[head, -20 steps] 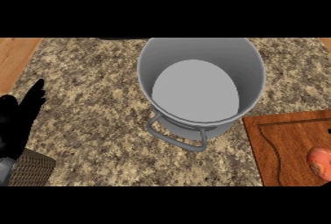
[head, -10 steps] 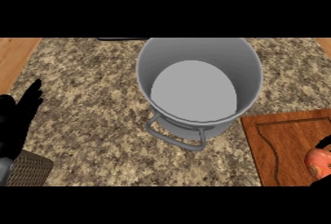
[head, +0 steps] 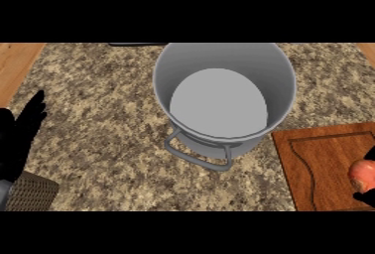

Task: Pick the squash from the cutting board and place it in the pot

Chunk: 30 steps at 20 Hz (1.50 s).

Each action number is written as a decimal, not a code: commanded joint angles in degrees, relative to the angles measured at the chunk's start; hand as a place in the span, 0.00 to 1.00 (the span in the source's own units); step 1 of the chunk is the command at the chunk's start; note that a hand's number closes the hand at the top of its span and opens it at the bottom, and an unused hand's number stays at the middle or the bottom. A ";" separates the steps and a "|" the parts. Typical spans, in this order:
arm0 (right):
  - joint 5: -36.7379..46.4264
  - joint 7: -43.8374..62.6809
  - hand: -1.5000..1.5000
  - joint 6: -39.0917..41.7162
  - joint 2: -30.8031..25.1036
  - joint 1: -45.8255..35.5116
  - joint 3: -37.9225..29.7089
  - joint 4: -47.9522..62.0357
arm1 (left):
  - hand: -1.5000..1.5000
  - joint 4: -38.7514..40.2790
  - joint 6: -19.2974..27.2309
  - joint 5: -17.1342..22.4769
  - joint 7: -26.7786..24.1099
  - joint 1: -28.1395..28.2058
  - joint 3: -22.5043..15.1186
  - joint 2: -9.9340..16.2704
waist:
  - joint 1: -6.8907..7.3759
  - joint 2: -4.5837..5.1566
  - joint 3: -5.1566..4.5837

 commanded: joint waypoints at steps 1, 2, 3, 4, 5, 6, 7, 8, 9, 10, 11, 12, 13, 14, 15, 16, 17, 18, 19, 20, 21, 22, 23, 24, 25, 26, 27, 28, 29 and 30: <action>2.00 -2.97 1.00 -0.16 -1.27 -0.94 0.62 -2.13 | 0.50 9.01 0.32 -0.18 -2.82 1.85 -0.22 -4.05 | -0.56 1.74 -2.60; 1.67 -3.95 1.00 1.24 -2.90 0.27 0.56 -3.04 | 0.50 6.52 0.64 0.01 -2.64 4.55 -0.82 -3.53 | -0.08 1.43 -2.61; 2.59 -4.17 1.00 1.69 -2.55 0.42 2.14 -3.89 | 0.50 5.27 1.89 -0.85 -2.91 5.23 -1.75 -4.38 | 0.32 1.40 -2.60; 2.78 -5.10 1.00 2.62 -3.74 -0.06 2.26 -5.05 | 0.50 6.67 1.04 -0.90 -2.28 4.18 -1.28 -3.33 | -0.05 1.52 -2.62; 3.34 -6.59 1.00 1.39 -4.56 0.11 1.09 -4.73 | 0.50 7.16 0.87 -0.25 -1.54 2.73 -0.78 -3.80 | -0.70 1.56 -2.58; 3.69 -5.28 1.00 2.12 -5.61 -0.84 0.55 -6.53 | 0.50 6.96 0.48 0.01 -1.74 2.98 -0.23 -3.18 | -0.55 1.48 -2.64; 3.24 -4.32 1.00 1.56 -6.02 -2.19 -1.42 -7.53 | 0.50 6.77 0.52 -0.53 -2.00 3.25 -0.18 -2.59 | -0.50 1.40 -2.64; 3.52 -3.99 1.00 0.17 -5.19 -2.09 -1.52 -10.34 | 0.50 5.84 2.38 -1.97 -0.86 3.25 -2.52 -4.38 | -1.26 1.29 -2.62; 2.78 -3.98 1.00 -0.62 -5.23 -2.52 -3.43 -10.05 | 0.50 6.25 0.73 -0.12 -0.95 2.93 -0.17 -3.07 | -1.09 1.30 -2.61; 1.31 -4.77 1.00 -1.60 -3.97 -2.91 -4.14 -11.56 | 0.50 7.62 0.82 -0.43 -0.99 3.35 -0.15 -2.78 | -1.39 1.35 -2.61; 1.34 -4.79 1.00 -3.26 -4.08 -1.44 -5.41 -14.47 | 0.50 5.52 2.00 -0.90 -1.91 6.00 -0.77 -3.13 | -1.67 0.86 -2.64; -0.08 -5.29 1.00 -3.40 -4.42 -4.60 -7.18 -16.56 | 0.50 7.92 1.01 0.00 -0.12 2.89 0.39 -2.60 | -2.68 1.21 -2.70; 0.40 -7.17 1.00 -5.38 -5.02 -2.54 -8.59 -18.84 | 0.50 4.51 2.04 -0.77 -1.71 6.95 -0.02 -1.83 | -2.10 0.43 -2.64; 1.55 -8.37 1.00 -7.26 -4.31 -2.46 -8.93 -18.85 | 0.50 5.60 1.52 0.18 0.30 4.22 0.75 -2.10 | -2.59 0.92 -2.55; -0.35 -6.69 1.00 -7.99 -1.87 -4.59 -8.68 -23.48 | 0.50 5.79 2.11 -0.81 -0.91 5.28 -0.19 -2.70 | -2.62 0.81 -2.67; -3.42 -6.37 1.00 -6.50 -2.72 -7.35 -10.90 -24.95 | 0.50 4.64 1.55 -0.15 0.75 3.80 0.35 -1.94 | -2.17 0.90 -2.64; -4.20 -8.18 1.00 -8.93 -0.30 -6.52 -10.87 -26.21 | 0.50 4.55 0.81 0.61 0.06 5.12 1.29 -1.11 | -1.75 0.81 -2.56; -5.07 -7.01 1.00 -8.40 -1.27 -6.92 -12.46 -29.74 | 0.50 4.44 1.28 0.21 -0.99 6.56 1.19 -1.18 | -2.03 0.52 -2.67; -4.52 -6.12 1.00 -8.52 -2.02 -6.85 -13.76 -31.37 | 0.50 6.06 -0.15 1.07 -1.90 6.25 2.32 -0.69 | -2.44 0.69 -2.73; -4.92 -4.58 1.00 -7.70 -2.07 -6.55 -13.59 -34.93 | 0.50 4.64 0.90 0.57 -0.59 6.22 0.75 -1.77 | -2.67 0.63 -2.70; -5.91 -2.80 1.00 -6.78 -3.10 -8.03 -15.68 -35.81 | 0.50 2.60 -0.12 1.60 0.55 6.23 2.47 0.53 | -1.46 0.61 -2.64; -7.39 -3.26 1.00 -6.23 -3.57 -8.78 -16.95 -36.24 | 0.50 5.25 -0.04 0.52 -2.14 6.62 1.12 -1.55 | -1.83 0.93 -2.70; -5.02 -0.81 1.00 -5.61 -3.93 -8.84 -15.70 -37.96 | 0.50 3.98 1.02 -0.14 0.06 4.61 0.83 -1.58 | -1.40 1.08 -2.63; -6.28 0.10 1.00 -4.53 -5.04 -10.23 -16.81 -39.12 | 0.50 5.77 0.75 0.17 -1.92 5.63 0.96 -2.40 | -1.41 1.15 -2.74; -7.76 1.79 1.00 -3.33 -5.36 -12.76 -16.50 -38.57 | 0.50 4.81 0.39 0.23 -1.80 5.23 0.26 -2.71 | -0.32 1.36 -2.74; -8.47 4.15 1.00 -2.41 -5.58 -13.42 -15.70 -42.43 | 0.50 6.44 1.37 -0.20 0.11 2.69 -0.17 -3.33 | -1.57 1.44 -2.79; -10.12 6.63 1.00 0.15 -7.24 -15.00 -15.60 -42.03 | 0.50 3.63 1.51 -1.48 -1.45 5.26 -1.71 -2.98 | -0.01 1.30 -2.82; -10.74 7.46 1.00 0.82 -7.93 -17.65 -14.85 -40.42 | 0.50 5.60 -0.50 0.46 -2.00 3.45 0.42 -2.44 | 0.85 1.78 -2.91; -10.75 9.72 1.00 0.99 -7.21 -17.84 -13.33 -42.74 | 0.50 7.09 0.12 -0.46 0.01 0.65 -0.42 -2.73 | -0.27 1.85 -2.82; -13.64 11.05 1.00 3.26 -8.63 -19.39 -14.32 -41.85 | 0.50 5.03 0.28 -0.16 0.30 1.42 -0.30 -2.16 | 0.43 1.61 -2.77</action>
